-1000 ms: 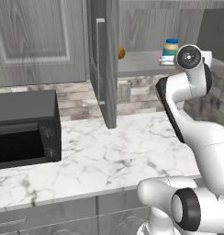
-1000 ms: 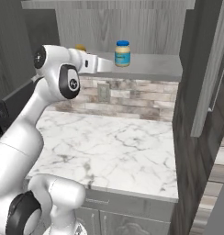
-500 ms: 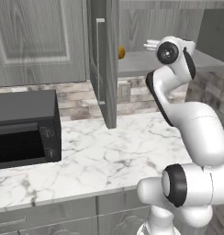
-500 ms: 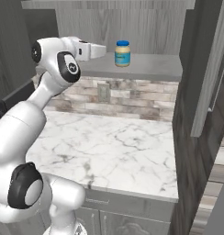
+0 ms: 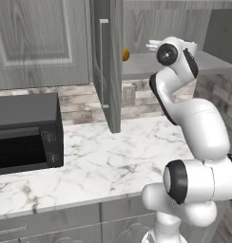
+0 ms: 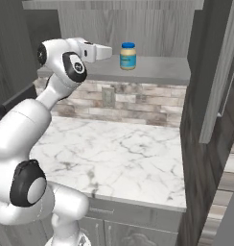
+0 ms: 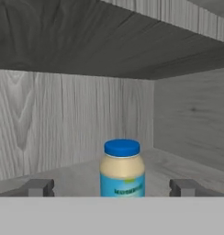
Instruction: The dining table condiment station is running low on mayonnaise. Refill the condiment station by opening the cabinet and taking the mayonnaise from the cabinet and placing it on the dining table.
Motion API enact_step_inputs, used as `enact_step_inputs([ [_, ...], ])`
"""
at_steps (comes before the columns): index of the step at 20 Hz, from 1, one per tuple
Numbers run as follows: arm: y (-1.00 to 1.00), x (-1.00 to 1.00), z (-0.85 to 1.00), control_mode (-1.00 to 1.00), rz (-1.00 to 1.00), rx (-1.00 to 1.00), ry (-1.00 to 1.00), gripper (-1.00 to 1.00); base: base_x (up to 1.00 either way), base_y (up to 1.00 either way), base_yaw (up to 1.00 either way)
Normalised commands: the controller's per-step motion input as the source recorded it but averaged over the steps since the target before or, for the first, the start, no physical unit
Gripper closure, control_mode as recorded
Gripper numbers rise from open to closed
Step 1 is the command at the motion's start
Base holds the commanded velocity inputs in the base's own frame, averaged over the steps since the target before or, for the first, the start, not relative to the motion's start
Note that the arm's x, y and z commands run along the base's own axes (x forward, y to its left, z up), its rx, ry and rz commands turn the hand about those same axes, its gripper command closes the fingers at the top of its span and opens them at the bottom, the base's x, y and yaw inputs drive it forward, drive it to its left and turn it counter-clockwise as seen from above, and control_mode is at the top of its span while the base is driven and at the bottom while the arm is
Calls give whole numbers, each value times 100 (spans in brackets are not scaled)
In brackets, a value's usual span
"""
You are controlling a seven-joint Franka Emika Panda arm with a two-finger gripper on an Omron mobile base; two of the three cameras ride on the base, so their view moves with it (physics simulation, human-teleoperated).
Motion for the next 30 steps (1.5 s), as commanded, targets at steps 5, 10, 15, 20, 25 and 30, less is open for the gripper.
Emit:
enact_step_inputs([
  [5, -22, 31, -4, -100, 2, 1, -1, -100, 0, 0, 0],
  [10, -45, 14, 0, -100, 3, 3, -1, -100, 0, 0, 0],
  [15, -30, 23, 0, -100, 3, 0, 0, -100, 0, 0, 0],
  [20, 0, 38, 0, -100, 1, 0, 3, -100, 0, 0, 0],
  [25, -6, 22, 0, -100, 1, 0, 3, -100, 0, 0, 0],
  [30, -20, 0, -1, -100, 0, 0, 0, -100, 0, 0, 0],
])
